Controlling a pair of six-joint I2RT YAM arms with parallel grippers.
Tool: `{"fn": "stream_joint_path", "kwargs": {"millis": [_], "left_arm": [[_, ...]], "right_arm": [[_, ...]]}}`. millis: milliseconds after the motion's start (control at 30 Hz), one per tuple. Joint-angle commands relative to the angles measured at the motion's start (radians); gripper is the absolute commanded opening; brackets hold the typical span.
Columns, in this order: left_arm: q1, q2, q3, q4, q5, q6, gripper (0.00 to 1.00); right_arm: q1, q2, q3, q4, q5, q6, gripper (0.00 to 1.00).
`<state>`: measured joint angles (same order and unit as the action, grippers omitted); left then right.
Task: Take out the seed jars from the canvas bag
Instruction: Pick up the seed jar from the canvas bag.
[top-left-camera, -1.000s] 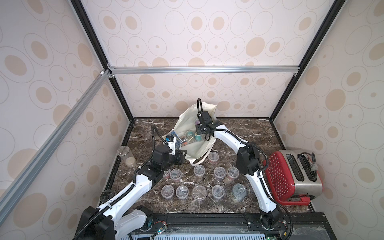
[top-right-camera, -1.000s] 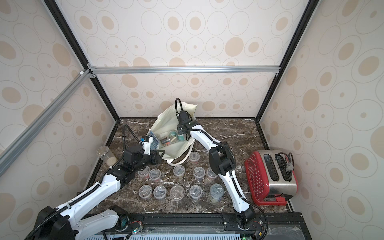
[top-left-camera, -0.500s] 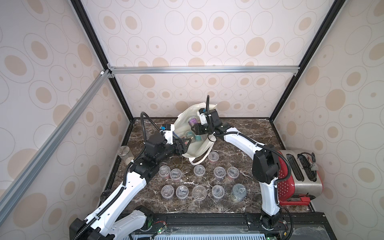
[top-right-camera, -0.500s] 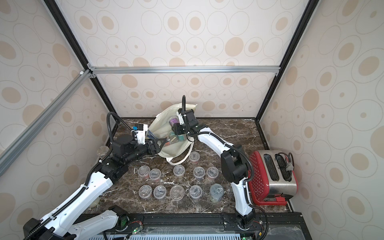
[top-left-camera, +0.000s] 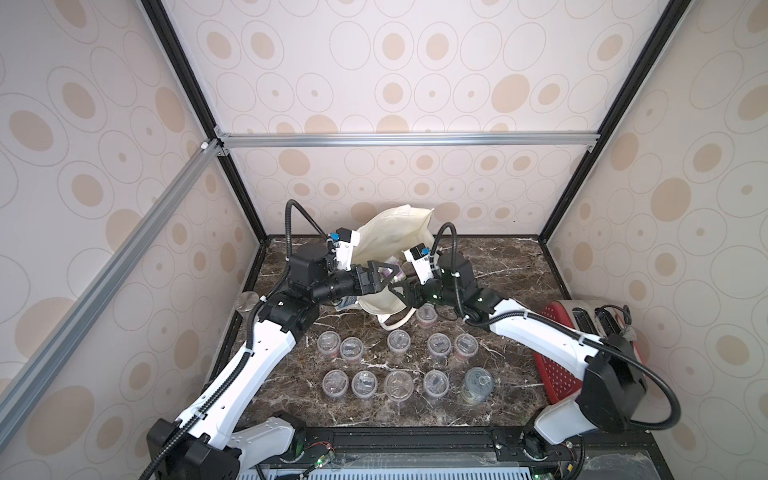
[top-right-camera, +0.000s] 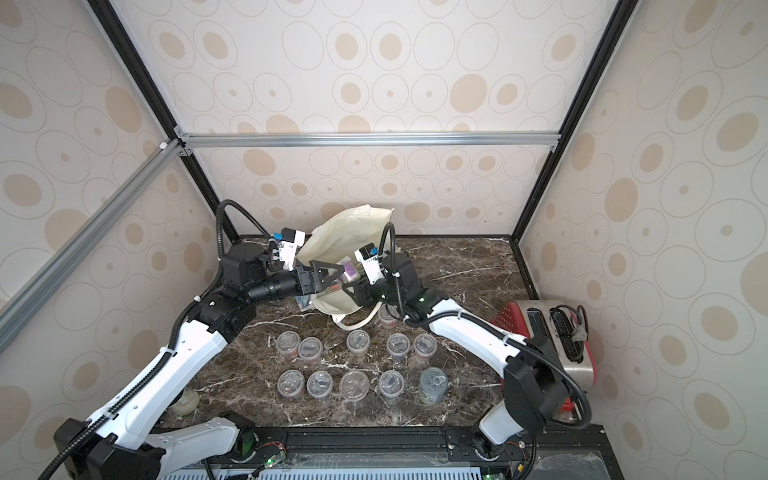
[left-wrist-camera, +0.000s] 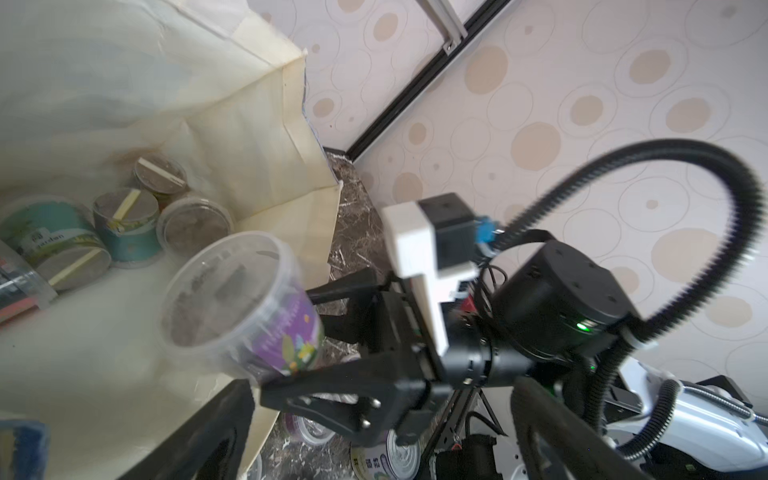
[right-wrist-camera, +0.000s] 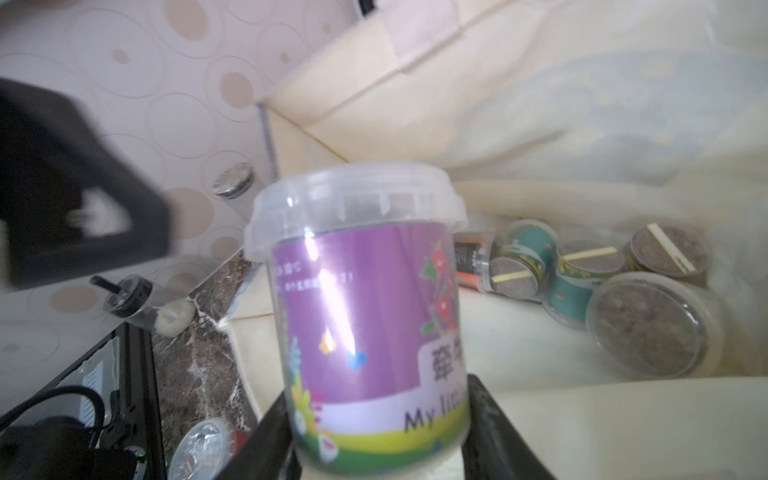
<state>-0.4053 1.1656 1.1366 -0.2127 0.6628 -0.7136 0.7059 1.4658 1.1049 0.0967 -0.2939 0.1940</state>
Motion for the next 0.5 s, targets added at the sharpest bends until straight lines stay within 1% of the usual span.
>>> {"fn": "stream_joint_path", "kwargs": {"millis": [0, 67, 167, 367, 467], "left_arm": [[0.005, 0.020, 0.048, -0.087, 0.075, 0.066, 0.98], [0.006, 0.031, 0.045, -0.114, 0.089, 0.098, 0.98], [0.006, 0.041, 0.028, -0.113, 0.124, 0.108, 0.98], [0.006, 0.014, -0.026, -0.012, 0.213, 0.074, 0.98], [0.006, 0.012, -0.045, 0.011, 0.253, 0.073, 0.97]], "right_arm": [[0.008, -0.096, -0.105, 0.143, -0.050, -0.106, 0.53], [0.013, -0.143, -0.155, 0.168, -0.079, -0.145, 0.52], [0.034, -0.181, -0.165, 0.125, -0.063, -0.209, 0.52], [0.074, -0.193, -0.164, 0.124, -0.032, -0.266, 0.51], [0.086, -0.184, -0.152, 0.120, -0.018, -0.293, 0.52]]}}
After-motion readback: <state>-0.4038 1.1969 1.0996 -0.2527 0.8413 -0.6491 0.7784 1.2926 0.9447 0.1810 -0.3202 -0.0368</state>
